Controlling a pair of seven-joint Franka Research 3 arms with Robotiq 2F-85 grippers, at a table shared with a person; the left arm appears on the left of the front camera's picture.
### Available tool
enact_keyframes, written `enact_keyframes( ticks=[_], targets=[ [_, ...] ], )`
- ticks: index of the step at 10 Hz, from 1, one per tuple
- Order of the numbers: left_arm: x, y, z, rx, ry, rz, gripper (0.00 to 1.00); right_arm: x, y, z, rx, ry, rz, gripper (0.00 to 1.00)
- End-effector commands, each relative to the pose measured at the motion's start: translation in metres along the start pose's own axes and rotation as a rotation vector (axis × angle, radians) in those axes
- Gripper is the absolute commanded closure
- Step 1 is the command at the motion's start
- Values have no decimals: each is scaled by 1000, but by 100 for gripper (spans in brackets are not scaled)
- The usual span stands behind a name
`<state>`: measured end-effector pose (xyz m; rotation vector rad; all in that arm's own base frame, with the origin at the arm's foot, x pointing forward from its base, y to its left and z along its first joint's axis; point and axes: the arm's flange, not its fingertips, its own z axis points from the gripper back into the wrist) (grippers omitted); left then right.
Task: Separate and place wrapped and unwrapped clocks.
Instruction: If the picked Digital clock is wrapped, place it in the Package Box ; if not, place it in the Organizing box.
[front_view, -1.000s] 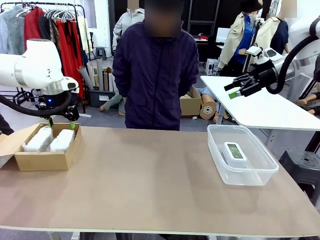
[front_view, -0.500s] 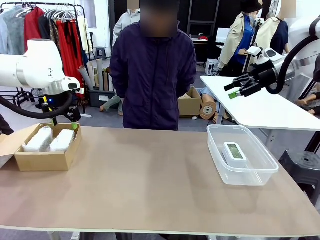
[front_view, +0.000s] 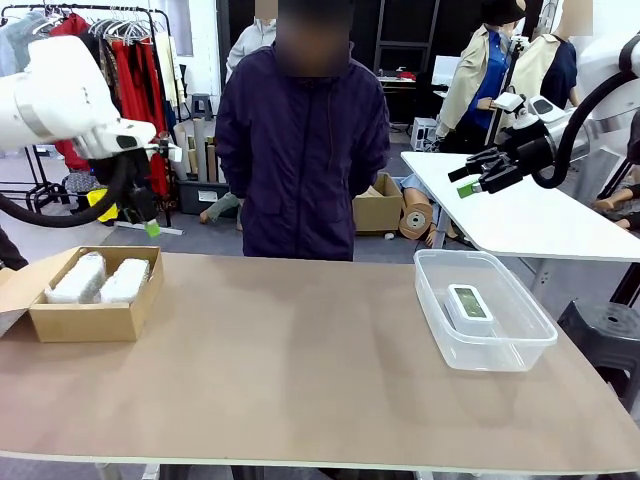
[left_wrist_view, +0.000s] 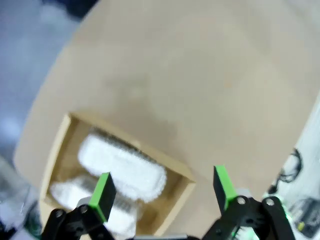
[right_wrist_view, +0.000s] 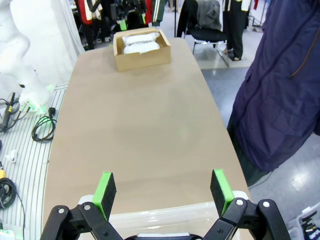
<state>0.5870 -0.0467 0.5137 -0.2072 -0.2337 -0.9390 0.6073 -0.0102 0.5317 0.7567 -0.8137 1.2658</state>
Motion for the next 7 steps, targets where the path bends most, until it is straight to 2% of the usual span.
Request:
enact_keyframes(
  ticks=[1, 3, 7],
  targets=[
    [0, 9, 27, -125, -112, -158, 0, 2, 1, 0, 3, -3, 4, 0],
    [8, 19, 43, -216, -273, -263, 0, 2, 1, 0, 3, -3, 4, 0],
    [5, 23, 52, -278, -520, -540, 0, 2, 1, 0, 3, -3, 4, 0]
  ],
)
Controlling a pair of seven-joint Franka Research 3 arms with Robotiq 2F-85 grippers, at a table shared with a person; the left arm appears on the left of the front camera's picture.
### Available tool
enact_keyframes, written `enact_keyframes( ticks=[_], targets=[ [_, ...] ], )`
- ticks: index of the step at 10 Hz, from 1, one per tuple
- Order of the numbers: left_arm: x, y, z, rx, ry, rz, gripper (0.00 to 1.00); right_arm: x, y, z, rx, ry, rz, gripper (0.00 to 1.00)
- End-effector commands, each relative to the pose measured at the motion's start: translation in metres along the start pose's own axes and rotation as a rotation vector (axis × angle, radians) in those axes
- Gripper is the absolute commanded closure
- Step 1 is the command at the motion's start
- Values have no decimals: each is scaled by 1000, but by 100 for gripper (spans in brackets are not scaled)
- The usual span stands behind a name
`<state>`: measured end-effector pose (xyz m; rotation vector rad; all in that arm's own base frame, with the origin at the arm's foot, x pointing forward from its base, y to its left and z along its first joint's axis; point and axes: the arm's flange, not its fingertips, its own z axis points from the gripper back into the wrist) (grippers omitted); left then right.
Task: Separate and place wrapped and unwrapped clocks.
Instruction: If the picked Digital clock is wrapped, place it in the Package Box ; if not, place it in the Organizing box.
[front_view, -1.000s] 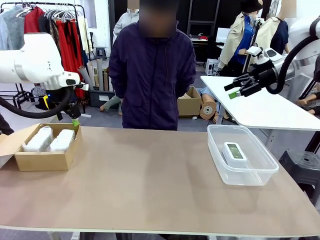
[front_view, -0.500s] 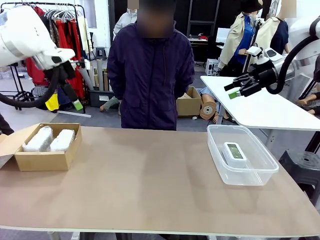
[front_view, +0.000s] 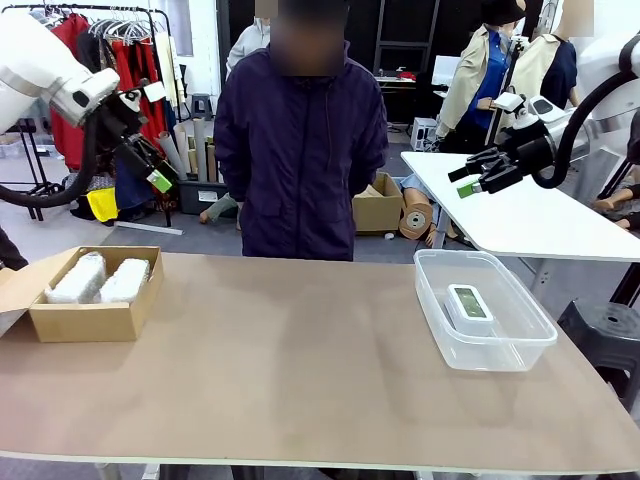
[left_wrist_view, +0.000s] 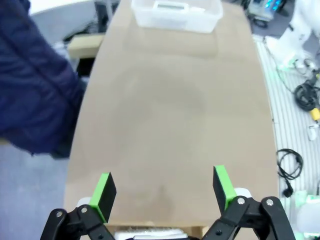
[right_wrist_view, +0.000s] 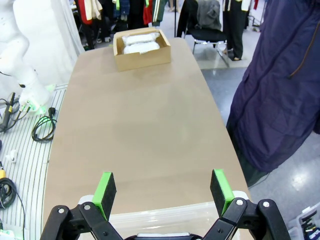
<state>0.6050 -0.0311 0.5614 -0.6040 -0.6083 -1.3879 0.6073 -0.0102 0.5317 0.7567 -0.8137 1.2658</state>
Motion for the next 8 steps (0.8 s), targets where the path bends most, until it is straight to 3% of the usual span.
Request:
enact_keyframes(
  ticks=[1, 6, 8],
  targets=[
    [-5, -5, 10, -19, -119, -136, 0, 2, 1, 0, 3, -3, 4, 0],
    [-5, -17, 7, 80, -143, -193, 0, 2, 1, 0, 3, -3, 4, 0],
    [1, -5, 13, 45, -123, -170, 0, 2, 1, 0, 3, -3, 4, 0]
  ],
)
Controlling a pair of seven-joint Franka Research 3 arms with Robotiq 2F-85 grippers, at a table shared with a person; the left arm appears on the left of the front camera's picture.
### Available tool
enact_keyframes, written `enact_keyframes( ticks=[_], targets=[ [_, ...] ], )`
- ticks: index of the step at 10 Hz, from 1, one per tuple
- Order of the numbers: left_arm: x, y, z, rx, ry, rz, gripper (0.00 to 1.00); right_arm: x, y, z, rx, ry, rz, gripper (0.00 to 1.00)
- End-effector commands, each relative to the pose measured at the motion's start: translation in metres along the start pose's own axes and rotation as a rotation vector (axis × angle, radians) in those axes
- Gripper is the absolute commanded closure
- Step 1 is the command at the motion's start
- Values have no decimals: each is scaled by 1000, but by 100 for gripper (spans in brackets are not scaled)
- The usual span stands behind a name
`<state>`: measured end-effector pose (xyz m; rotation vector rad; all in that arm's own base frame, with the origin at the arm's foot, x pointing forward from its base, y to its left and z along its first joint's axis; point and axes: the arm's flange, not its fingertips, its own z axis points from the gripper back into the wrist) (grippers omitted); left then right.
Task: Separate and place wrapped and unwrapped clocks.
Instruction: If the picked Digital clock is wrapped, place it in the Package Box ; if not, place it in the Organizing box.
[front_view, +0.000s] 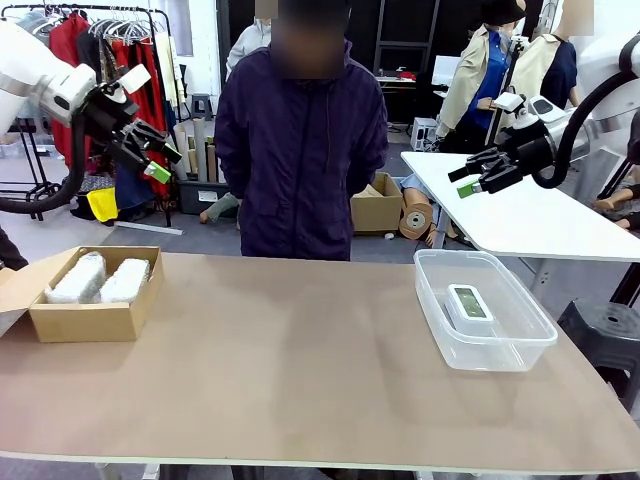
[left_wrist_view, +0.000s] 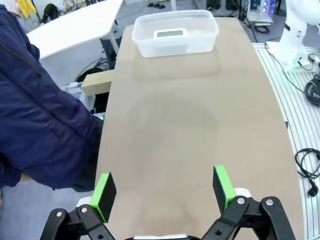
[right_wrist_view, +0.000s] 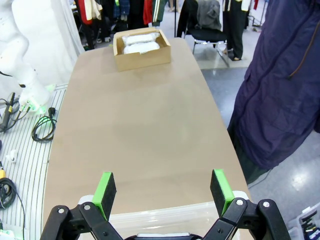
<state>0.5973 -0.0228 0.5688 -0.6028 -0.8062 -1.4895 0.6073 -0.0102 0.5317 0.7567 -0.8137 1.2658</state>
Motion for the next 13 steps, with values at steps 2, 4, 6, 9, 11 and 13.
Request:
enact_keyframes(
  ticks=[2, 4, 6, 9, 11, 13],
  targets=[
    [2, 2, 1, -14, -6, -5, 0, 2, 1, 0, 3, -3, 4, 0],
    [2, 2, 1, -14, -6, -5, 0, 2, 1, 0, 3, -3, 4, 0],
    [2, 2, 1, -14, -6, -5, 0, 2, 1, 0, 3, -3, 4, 0],
    [2, 2, 1, -14, -6, -5, 0, 2, 1, 0, 3, -3, 4, 0],
    [2, 2, 1, -14, -6, -5, 0, 2, 1, 0, 3, -3, 4, 0],
    [2, 2, 1, -14, -6, -5, 0, 2, 1, 0, 3, -3, 4, 0]
  ],
)
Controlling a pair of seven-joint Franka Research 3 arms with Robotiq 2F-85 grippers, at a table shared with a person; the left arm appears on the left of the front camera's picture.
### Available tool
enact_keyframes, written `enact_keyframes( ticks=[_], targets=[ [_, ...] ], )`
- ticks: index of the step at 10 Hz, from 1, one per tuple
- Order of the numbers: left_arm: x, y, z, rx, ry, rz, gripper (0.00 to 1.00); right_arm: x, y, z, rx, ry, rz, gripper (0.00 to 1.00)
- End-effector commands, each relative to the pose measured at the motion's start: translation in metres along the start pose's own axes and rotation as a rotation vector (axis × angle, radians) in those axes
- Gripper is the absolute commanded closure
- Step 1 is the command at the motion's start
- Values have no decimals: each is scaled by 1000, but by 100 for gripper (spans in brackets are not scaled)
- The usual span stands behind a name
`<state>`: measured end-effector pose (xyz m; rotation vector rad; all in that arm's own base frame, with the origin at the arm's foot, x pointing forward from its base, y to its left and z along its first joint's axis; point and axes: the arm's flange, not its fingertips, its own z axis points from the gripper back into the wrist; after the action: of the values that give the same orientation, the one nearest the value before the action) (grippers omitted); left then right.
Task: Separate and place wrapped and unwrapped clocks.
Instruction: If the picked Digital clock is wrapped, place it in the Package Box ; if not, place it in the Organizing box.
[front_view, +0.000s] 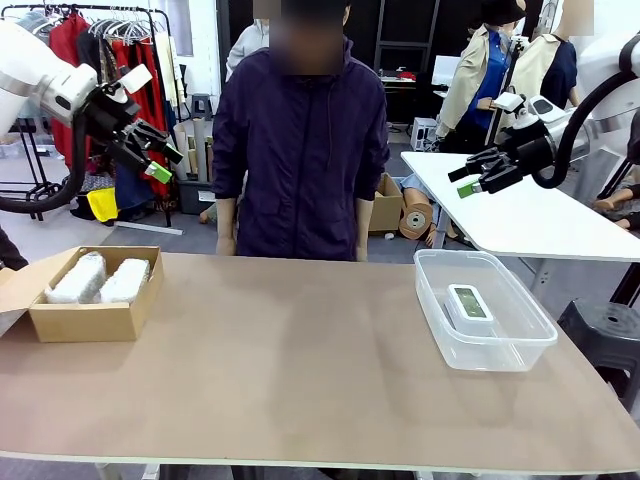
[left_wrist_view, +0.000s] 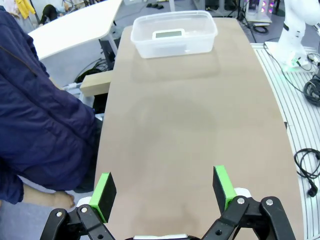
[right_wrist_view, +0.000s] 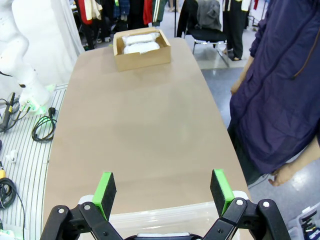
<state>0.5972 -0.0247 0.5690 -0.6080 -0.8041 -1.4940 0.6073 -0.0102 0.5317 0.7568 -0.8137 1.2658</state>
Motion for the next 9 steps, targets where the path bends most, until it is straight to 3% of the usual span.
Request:
enact_keyframes(
  ticks=[1, 9],
  targets=[
    [1, 2, 2, -7, -4, -3, 0, 2, 1, 0, 3, -3, 4, 0],
    [1, 2, 2, -7, -4, -3, 0, 2, 1, 0, 3, -3, 4, 0]
  ],
)
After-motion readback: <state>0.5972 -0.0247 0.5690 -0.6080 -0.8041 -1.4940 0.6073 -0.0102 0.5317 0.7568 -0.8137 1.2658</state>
